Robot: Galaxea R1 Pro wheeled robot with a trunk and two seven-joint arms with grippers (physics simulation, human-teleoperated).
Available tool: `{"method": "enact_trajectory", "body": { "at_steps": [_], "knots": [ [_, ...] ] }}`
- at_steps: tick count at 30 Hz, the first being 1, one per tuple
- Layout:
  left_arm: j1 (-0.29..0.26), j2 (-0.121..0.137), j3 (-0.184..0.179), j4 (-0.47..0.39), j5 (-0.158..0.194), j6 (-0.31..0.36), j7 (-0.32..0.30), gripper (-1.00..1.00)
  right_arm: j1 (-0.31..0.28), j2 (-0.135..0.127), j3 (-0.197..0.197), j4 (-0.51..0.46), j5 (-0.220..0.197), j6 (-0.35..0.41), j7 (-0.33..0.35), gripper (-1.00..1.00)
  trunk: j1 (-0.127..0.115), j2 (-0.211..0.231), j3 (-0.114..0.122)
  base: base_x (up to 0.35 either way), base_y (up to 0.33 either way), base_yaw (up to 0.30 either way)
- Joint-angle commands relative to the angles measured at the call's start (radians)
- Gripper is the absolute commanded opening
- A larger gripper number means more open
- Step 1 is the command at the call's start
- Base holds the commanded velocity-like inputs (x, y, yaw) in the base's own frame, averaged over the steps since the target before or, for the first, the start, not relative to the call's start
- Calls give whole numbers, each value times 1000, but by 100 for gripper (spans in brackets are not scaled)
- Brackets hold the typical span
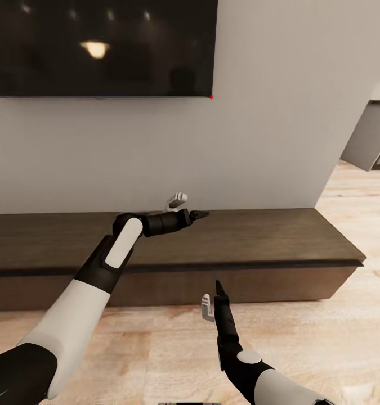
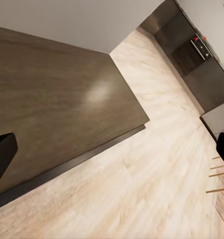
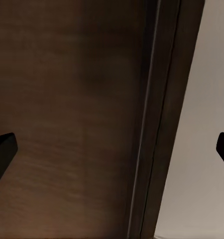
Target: Place each of the two pumpkins and all three candles from the living room inside a cabinet in the living room (use any cabinet), then make sure every cabinet is closed, and position the cauldron so it is next to a table in the living room.
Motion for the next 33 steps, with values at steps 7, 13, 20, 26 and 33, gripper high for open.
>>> {"method": "enact_trajectory", "body": {
  "at_steps": [7,13,20,26,33],
  "knots": [
    [0,0,0,6,0,-1,0,100,0,-3,0,-1,0,-3,0,100,17,-30,-24,0,0,0],
    [0,0,1,8,0,-1,0,100,0,-3,-1,-2,0,-7,1,100,20,-31,-47,0,0,0],
    [0,1,1,5,0,-1,0,100,0,-2,-1,-1,0,-4,1,100,20,-31,-51,0,0,0],
    [0,1,1,3,0,-1,-1,100,0,-1,-1,-13,0,1,-1,100,20,-31,-51,0,0,0],
    [1,0,0,10,0,-1,0,100,0,0,-22,-49,-40,7,-14,100,20,-31,-51,41,0,0]
  ]
}}
